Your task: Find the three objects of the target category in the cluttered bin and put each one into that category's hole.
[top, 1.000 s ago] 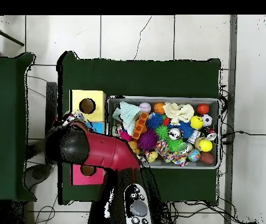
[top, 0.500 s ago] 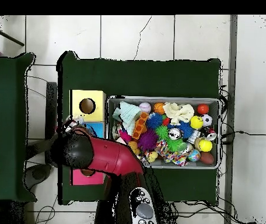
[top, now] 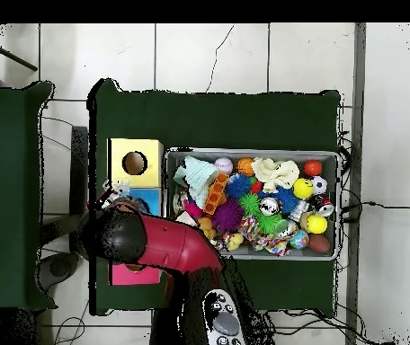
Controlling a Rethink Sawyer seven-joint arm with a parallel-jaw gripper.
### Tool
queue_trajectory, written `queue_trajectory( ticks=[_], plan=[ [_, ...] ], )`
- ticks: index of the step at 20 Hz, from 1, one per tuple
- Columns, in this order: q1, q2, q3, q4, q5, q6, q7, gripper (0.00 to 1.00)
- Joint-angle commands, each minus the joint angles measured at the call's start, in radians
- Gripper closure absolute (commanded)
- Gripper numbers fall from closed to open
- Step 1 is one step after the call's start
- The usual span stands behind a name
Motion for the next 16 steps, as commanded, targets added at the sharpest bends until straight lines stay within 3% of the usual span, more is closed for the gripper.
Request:
queue_trajectory(
  ticks=[1,9,16],
  plan=[
    [-0.031,0.010,0.088,0.072,0.028,-0.077,0.154,1.00],
    [-0.057,-0.008,0.115,0.097,0.025,-0.077,0.144,1.00],
    [-0.069,-0.083,0.084,0.097,0.021,0.053,0.113,1.00]
  ],
)
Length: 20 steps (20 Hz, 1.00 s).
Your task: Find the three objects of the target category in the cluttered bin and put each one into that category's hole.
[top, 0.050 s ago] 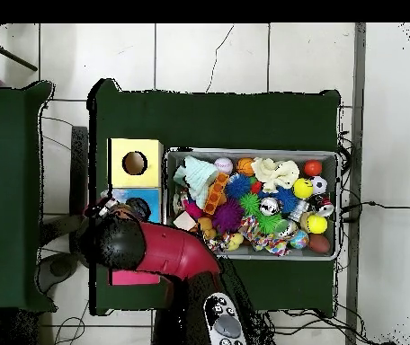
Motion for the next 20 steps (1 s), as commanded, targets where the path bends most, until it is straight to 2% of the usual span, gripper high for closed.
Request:
queue_trajectory(
  ticks=[1,5,13,20],
  plan=[
    [-0.039,-0.066,0.036,0.043,0.020,0.092,0.111,1.00],
    [-0.045,-0.087,0.025,0.036,0.013,0.141,0.102,1.00],
    [-0.063,-0.098,0.026,0.026,0.005,0.177,0.088,1.00],
    [-0.077,-0.080,0.042,0.037,0.002,0.138,0.077,1.00]
  ],
)
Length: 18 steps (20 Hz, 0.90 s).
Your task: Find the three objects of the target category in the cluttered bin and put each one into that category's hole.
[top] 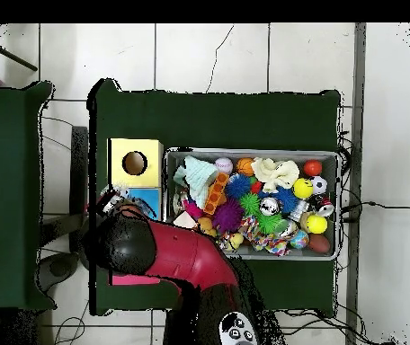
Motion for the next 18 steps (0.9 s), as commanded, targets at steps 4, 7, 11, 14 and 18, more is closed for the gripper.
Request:
queue_trajectory(
  ticks=[4,7,11,14,18],
  plan=[
    [-0.051,0.023,0.053,0.046,0.001,0.043,0.071,1.00],
    [-0.063,0.035,0.069,0.063,-0.003,0.004,0.066,1.00],
    [-0.078,0.050,0.080,0.063,-0.014,-0.016,0.060,1.00],
    [-0.088,0.052,0.085,0.067,-0.020,-0.021,0.055,1.00],
    [-0.097,0.062,0.096,0.080,-0.032,-0.055,0.058,1.00]
  ],
)
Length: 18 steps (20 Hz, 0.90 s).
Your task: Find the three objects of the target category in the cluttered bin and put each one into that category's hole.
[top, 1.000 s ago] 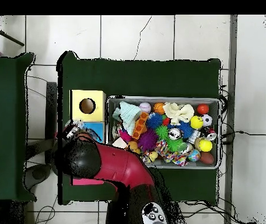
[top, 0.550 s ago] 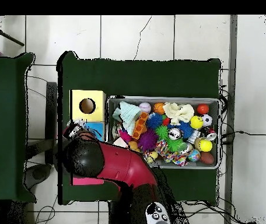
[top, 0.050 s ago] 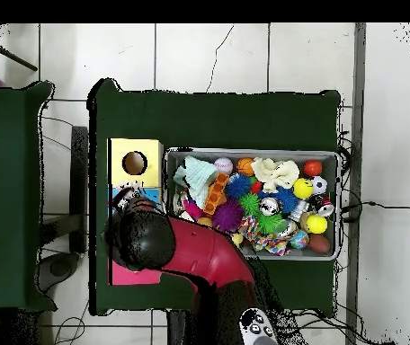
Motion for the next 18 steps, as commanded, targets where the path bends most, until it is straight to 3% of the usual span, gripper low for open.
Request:
queue_trajectory(
  ticks=[1,8,18],
  plan=[
    [-0.033,0.055,0.078,0.076,-0.034,-0.065,0.060,1.00],
    [0.007,0.114,0.055,0.040,-0.044,-0.122,0.099,1.00],
    [0.014,0.101,0.051,0.050,-0.037,-0.126,0.102,1.00]
  ],
)
